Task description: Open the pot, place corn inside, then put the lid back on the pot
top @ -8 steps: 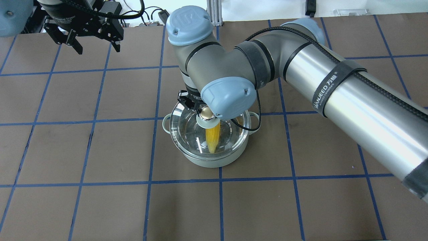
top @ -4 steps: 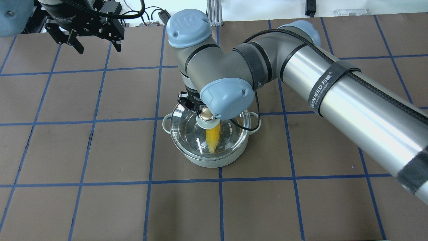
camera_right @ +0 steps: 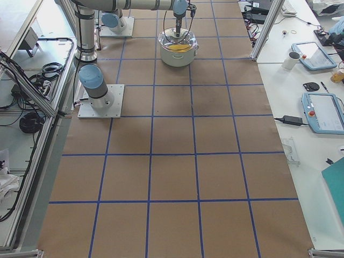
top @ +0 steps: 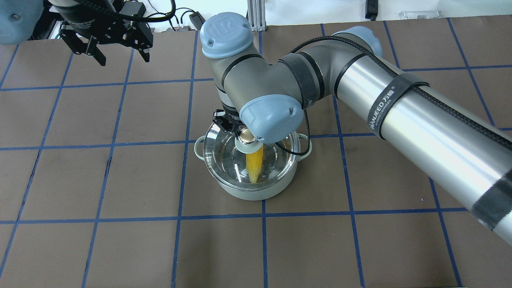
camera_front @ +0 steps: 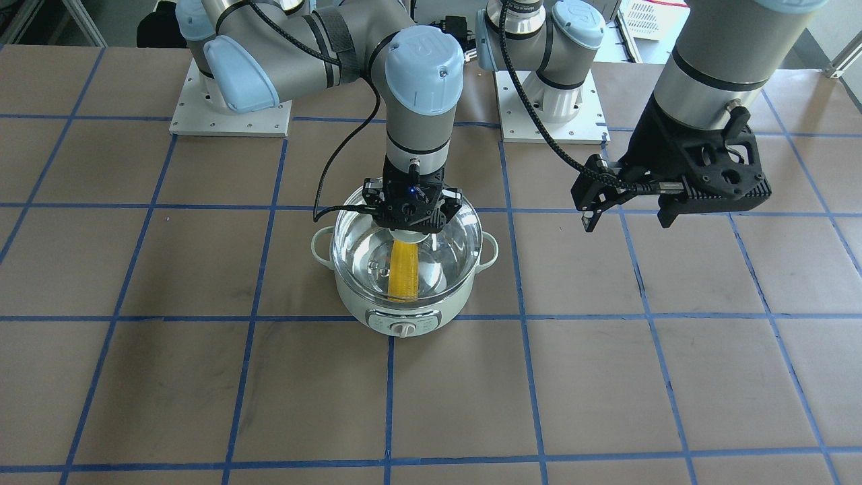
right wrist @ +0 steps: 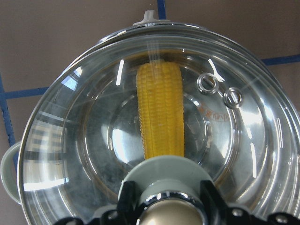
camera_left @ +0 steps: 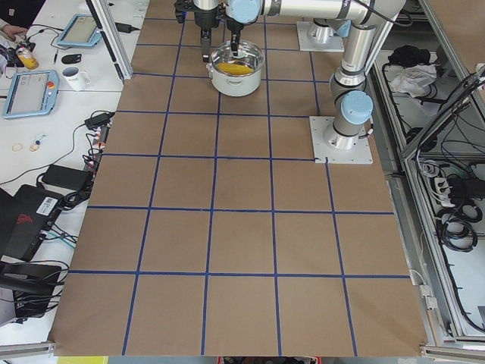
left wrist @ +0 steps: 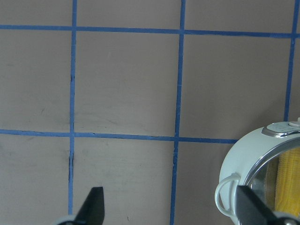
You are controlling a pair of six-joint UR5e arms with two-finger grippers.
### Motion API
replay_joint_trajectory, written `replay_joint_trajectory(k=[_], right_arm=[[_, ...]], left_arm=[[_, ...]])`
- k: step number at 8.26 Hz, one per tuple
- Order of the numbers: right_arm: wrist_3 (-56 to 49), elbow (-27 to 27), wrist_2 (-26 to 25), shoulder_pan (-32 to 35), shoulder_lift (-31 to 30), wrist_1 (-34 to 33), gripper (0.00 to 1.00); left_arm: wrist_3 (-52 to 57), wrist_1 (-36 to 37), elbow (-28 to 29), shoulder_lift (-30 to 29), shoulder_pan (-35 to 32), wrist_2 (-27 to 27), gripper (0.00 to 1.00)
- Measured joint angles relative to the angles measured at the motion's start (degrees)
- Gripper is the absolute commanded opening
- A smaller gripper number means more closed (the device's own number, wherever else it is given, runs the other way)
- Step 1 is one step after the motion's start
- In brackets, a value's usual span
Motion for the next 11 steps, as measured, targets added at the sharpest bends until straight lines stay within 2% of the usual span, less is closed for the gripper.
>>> replay_joint_trajectory(k=[11], right_arm=[[-0.6, 0.3, -0.6, -0.1, 0.0, -1.0, 0.28]], left_arm=[[0.0, 0.0, 0.0, 0.3, -0.1, -1.2, 1.00]])
